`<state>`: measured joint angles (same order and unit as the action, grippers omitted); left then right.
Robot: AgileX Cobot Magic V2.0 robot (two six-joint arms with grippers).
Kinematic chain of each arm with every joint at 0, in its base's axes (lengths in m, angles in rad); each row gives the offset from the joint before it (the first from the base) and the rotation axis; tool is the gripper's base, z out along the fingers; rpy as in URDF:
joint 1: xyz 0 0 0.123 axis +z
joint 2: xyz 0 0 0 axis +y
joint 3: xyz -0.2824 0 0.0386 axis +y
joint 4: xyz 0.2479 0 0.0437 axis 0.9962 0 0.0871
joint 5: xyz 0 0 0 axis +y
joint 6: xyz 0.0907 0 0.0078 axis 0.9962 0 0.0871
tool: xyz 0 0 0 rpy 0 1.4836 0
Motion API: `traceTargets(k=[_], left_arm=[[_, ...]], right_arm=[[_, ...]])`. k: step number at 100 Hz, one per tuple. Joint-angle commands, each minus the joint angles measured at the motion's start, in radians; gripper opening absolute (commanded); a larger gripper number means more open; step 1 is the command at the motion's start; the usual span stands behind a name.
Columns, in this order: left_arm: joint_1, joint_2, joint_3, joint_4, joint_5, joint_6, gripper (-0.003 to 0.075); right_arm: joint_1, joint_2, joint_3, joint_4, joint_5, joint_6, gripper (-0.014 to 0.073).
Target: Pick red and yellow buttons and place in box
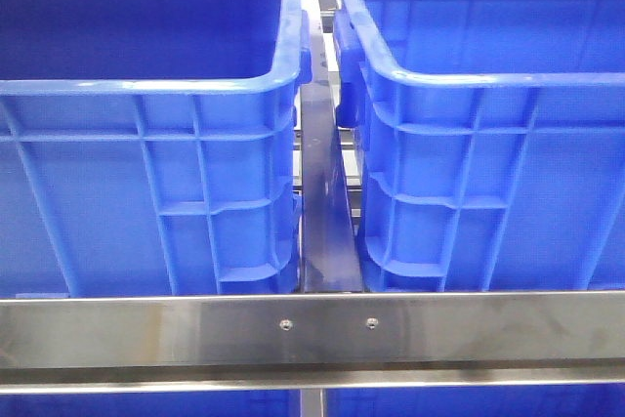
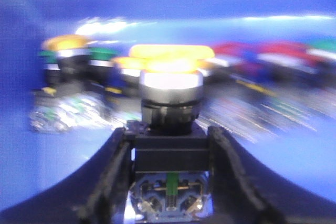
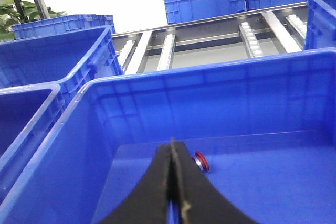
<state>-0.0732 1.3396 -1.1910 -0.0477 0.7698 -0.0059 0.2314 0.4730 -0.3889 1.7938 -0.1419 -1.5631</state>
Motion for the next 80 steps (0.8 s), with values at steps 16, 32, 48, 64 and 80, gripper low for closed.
traceTargets(k=[16,32,48,64,80], left_arm=[[-0.139,-0.218,0.023,-0.139,-0.032,0.191,-0.0019],[-0.247,-0.264,0.023,-0.302,-0.026,0.349,-0.0019],[-0.368,-0.25,0.022,-0.402,-0.016,0.457,-0.0019],[-0.489,-0.214,0.022,-0.455,-0.014,0.532,-0.0019],[-0.606,-0.166,0.019,-0.456,-0.014,0.56,-0.0019]], right_arm=[[0.001,0.0,-0.028,-0.016,0.028,-0.013,-0.0068],[0.001,0.0,-0.028,-0.016,0.028,-0.013,-0.0068],[0.001,0.0,-0.028,-0.016,0.028,-0.013,-0.0068],[0.001,0.0,-0.028,-0.016,0.03,-0.013,-0.0068],[0.001,0.0,-0.028,-0.016,0.032,-0.013,-0.0068]])
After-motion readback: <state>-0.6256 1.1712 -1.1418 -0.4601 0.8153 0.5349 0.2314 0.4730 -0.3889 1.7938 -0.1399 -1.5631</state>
